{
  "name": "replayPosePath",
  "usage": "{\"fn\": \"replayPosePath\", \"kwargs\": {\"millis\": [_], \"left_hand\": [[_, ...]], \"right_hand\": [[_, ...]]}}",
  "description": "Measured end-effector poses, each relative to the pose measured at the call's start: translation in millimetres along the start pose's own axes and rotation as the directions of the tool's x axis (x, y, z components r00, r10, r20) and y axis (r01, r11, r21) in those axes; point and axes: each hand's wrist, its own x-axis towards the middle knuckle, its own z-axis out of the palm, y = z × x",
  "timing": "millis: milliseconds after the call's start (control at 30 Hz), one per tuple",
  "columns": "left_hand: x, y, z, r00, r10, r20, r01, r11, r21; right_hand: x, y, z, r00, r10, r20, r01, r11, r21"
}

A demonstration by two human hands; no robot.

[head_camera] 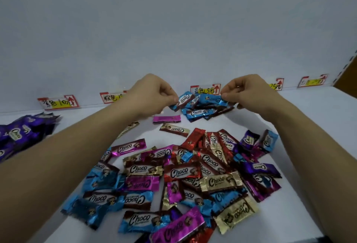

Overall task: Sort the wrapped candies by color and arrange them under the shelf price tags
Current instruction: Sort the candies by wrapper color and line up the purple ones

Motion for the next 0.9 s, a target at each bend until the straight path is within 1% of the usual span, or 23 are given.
{"fn": "replayPosePath", "kwargs": {"millis": [100,200,300,367,467,567,600,667,733,800,900], "left_hand": [[23.3,6.2,20.4,0.998,-0.059,-0.001,0.059,0.998,0.01],[36.4,6.5,36.3,0.995,-0.096,0.002,0.096,0.994,0.055],[42.8,4.0,46.2,0.994,-0.109,-0.014,0.11,0.99,0.083],[43.0,3.2,49.2,0.995,-0.095,-0.019,0.097,0.989,0.108],[35.1,4.0,44.1,0.998,-0.051,-0.045,0.057,0.989,0.135],[11.8,3.6,26.1,0.999,0.032,-0.042,-0.022,0.972,0.233],[0.7,2.1,19.0,0.996,0.085,-0.031,-0.075,0.965,0.25],[-25.8,-1.8,5.7,0.982,0.189,0.002,-0.184,0.958,0.218],[-52.9,-6.8,-5.1,0.968,0.245,0.052,-0.251,0.947,0.199],[-73.2,-14.9,-14.1,0.956,0.277,0.092,-0.292,0.924,0.246],[-96.4,-29.6,-31.2,0.95,0.279,0.143,-0.31,0.903,0.298]], "right_hand": [[7.6,8.2,-3.7,0.996,0.064,-0.057,-0.067,0.997,-0.039],[12.0,14.6,-3.6,0.992,0.11,-0.061,-0.113,0.992,-0.05],[13.4,18.9,0.3,0.993,0.109,-0.052,-0.114,0.989,-0.097],[12.8,19.4,1.5,0.996,0.083,-0.045,-0.088,0.986,-0.14],[8.3,13.9,2.4,0.999,-0.025,-0.026,0.019,0.983,-0.184],[-3.5,-0.9,11.0,0.978,-0.194,0.077,0.207,0.938,-0.278],[-8.8,-7.1,15.9,0.96,-0.249,0.129,0.277,0.914,-0.297],[-19.8,-18.3,26.5,0.911,-0.346,0.224,0.402,0.865,-0.301],[-29.8,-26.9,37.1,0.86,-0.419,0.292,0.496,0.821,-0.283],[-38.1,-33.1,46.1,0.817,-0.441,0.371,0.551,0.786,-0.28],[-50.2,-42.0,54.2,0.757,-0.439,0.484,0.609,0.742,-0.28]]}}
